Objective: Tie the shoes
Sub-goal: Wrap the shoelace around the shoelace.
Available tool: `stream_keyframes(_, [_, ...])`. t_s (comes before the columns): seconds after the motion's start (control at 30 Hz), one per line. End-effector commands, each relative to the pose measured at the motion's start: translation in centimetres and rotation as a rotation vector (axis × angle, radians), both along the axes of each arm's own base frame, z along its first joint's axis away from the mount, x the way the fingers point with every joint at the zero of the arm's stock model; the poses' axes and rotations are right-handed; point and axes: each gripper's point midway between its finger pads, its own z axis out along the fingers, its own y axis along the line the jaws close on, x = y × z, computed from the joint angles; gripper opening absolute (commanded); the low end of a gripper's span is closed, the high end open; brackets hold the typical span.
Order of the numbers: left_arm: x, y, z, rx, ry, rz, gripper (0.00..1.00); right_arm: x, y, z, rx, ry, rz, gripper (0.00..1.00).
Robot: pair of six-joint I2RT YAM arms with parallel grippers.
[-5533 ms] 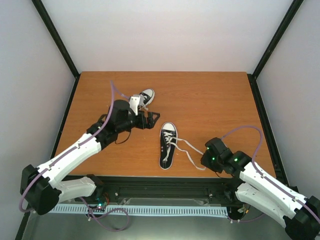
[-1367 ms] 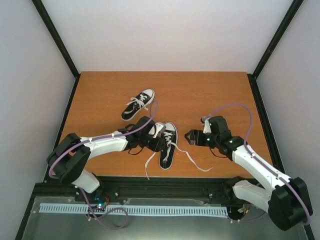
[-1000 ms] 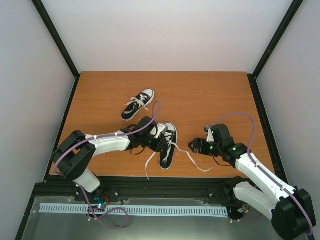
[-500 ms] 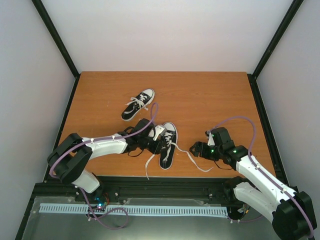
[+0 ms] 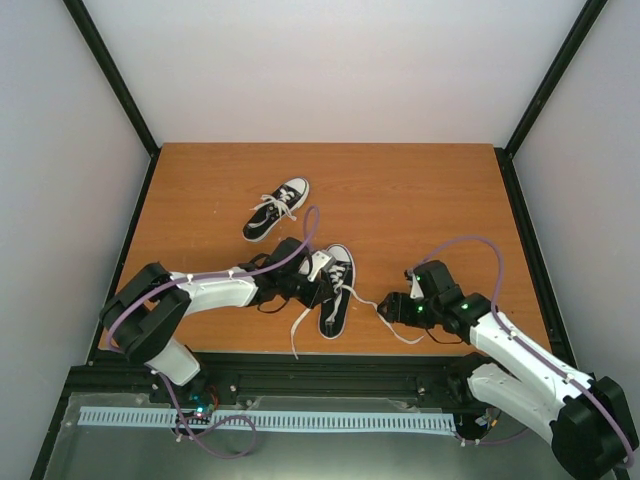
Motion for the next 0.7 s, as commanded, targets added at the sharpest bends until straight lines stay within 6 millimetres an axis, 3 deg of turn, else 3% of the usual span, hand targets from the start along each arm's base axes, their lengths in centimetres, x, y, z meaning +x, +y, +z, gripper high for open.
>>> stream_keyframes(0.0, [0.7,-0.9,1.3,-0.056,-0.064,-0.001,0.03,-0.7,-0.3,-0.9,-0.073,0.022,-0.004,0.72])
stream_keyframes(0.27, [1.7,-0.4,5.2,-0.165,-0.186,0.082,0.01,-1.5,-0.9,-2.3,-0.293,0.046,-0.011,0.66])
stream_keyframes(0.6, [1.5,-0.8,5.4,-0.174,-0.172,0.062,0.01,-1.9,-0.4,-4.1,-0.438,0.072,0.009,0.55])
stream_keyframes(0.67, [1.4,-0.6,5.6,-0.180,-0.177,0.062,0.01,-1.9,-0.5,-4.4,-0.457,0.075,0.011,0.49])
